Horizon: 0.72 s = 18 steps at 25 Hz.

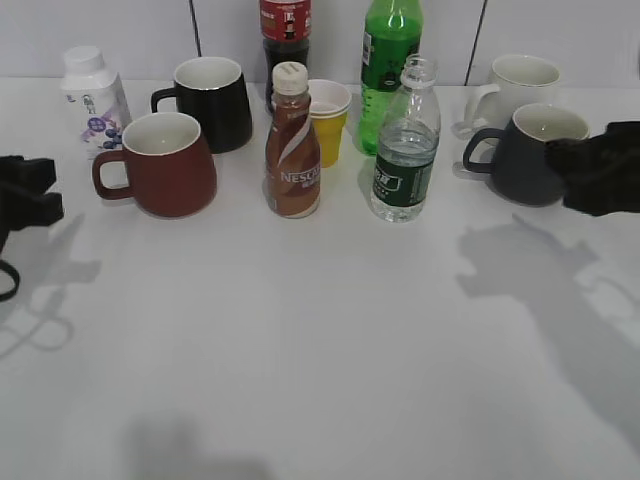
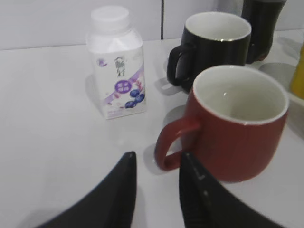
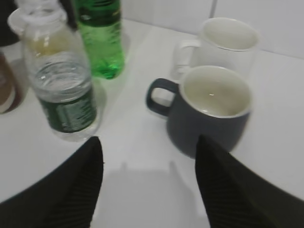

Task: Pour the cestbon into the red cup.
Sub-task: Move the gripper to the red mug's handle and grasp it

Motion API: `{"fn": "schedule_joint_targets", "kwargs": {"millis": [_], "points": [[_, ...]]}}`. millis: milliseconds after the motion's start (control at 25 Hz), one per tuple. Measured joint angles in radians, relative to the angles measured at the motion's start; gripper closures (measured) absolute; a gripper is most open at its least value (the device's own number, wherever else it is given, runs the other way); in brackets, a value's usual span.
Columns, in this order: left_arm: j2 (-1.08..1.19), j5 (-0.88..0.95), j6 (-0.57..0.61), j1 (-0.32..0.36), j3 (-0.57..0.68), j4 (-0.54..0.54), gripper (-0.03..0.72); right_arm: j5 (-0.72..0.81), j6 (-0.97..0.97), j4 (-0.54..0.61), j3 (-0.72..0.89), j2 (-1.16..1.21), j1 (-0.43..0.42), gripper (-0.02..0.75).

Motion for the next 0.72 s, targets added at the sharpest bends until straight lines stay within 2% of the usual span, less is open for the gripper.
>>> {"fn": "schedule_joint_targets", "kwargs": {"millis": [200, 320, 600, 720], "points": [[0.076, -0.136, -0.008, 0.0, 0.047, -0.001, 0.451, -0.077, 0.0, -0.014, 0.0, 0.075, 0.03, 0.276], [0.131, -0.179, -0.075, 0.0, 0.047, 0.007, 0.451, -0.105, 0.001, -0.014, 0.0, 0.105, 0.031, 0.276], [0.287, -0.436, -0.105, 0.0, 0.047, 0.123, 0.447, -0.132, 0.001, -0.014, 0.0, 0.118, 0.031, 0.276], [0.367, -0.526, -0.106, 0.0, 0.047, 0.135, 0.444, -0.135, 0.001, -0.015, 0.0, 0.118, 0.031, 0.276]]}}
